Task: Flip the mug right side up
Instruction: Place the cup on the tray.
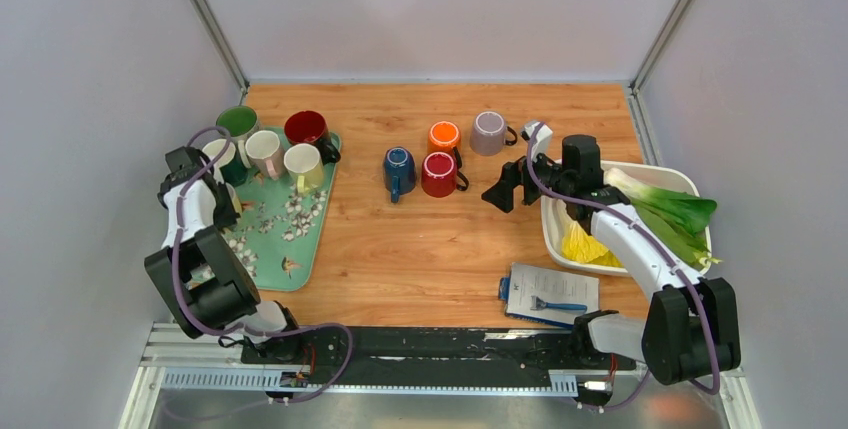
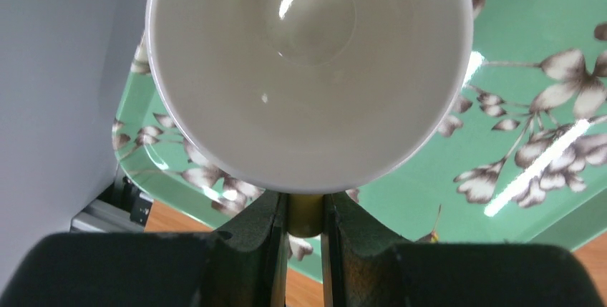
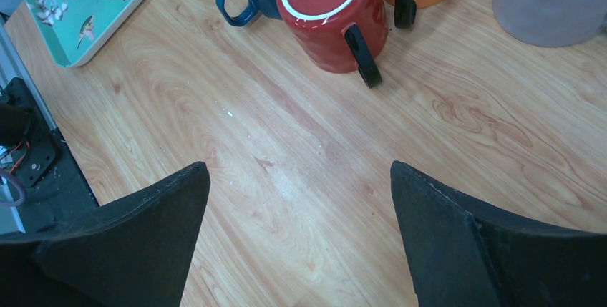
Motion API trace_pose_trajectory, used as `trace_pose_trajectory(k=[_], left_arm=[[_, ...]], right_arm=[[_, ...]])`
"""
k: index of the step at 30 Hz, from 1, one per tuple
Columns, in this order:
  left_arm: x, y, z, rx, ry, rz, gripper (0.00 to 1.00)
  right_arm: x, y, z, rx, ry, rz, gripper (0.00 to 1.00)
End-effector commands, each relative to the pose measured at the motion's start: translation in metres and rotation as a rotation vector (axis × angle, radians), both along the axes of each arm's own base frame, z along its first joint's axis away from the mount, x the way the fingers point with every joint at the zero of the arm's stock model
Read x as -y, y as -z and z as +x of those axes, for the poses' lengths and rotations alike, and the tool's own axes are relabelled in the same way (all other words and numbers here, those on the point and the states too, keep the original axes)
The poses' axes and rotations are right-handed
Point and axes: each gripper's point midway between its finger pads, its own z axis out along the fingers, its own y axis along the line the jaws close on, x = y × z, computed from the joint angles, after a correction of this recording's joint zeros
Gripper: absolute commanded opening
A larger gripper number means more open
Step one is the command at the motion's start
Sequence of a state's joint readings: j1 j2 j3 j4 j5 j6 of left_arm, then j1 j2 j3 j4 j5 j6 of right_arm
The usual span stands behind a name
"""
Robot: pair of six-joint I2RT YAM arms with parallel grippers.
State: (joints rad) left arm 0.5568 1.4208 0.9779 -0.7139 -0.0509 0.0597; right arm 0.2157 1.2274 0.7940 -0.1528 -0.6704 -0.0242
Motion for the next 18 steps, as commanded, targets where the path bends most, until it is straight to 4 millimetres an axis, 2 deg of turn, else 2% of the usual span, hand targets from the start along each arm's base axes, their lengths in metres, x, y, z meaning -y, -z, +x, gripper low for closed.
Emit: trace_pose_trajectory(k=[1, 5, 7, 9, 11, 13, 18], left_arm=[[-0.017, -0.014, 0.033, 0.109, -0.03, 0.032, 0.0], [-0.018, -0.011, 0.036, 0.098, -0.036, 0.018, 0.0], [-0.015, -0.009, 0.035, 0.089, -0.03, 0.0, 0.1], [-0.012, -0.009, 0.034, 0.08, -0.029, -0.015, 0.29], [-0.012, -0.012, 0.031, 0.072, -0.032, -0.011, 0.39], [-0.012, -0.015, 0.028, 0.07, -0.031, 0.002, 0.46], [-0.011, -0.033, 0.023, 0.09, -0.019, 0.025, 0.51]], right_arm=[[-0.003, -0.018, 0.001, 0.073, -0.009, 0.017, 1.0], [-0.002, -0.016, -0.001, 0.072, -0.006, 0.014, 1.0], [-0.001, -0.015, -0.002, 0.072, -0.005, 0.013, 1.0], [-0.001, -0.014, -0.004, 0.072, -0.004, 0.011, 1.0], [-0.001, -0.014, -0.004, 0.071, -0.005, 0.01, 1.0], [-0.001, -0.014, -0.003, 0.072, -0.005, 0.01, 1.0], [-0.001, -0.012, -0.003, 0.069, -0.008, 0.009, 1.0]])
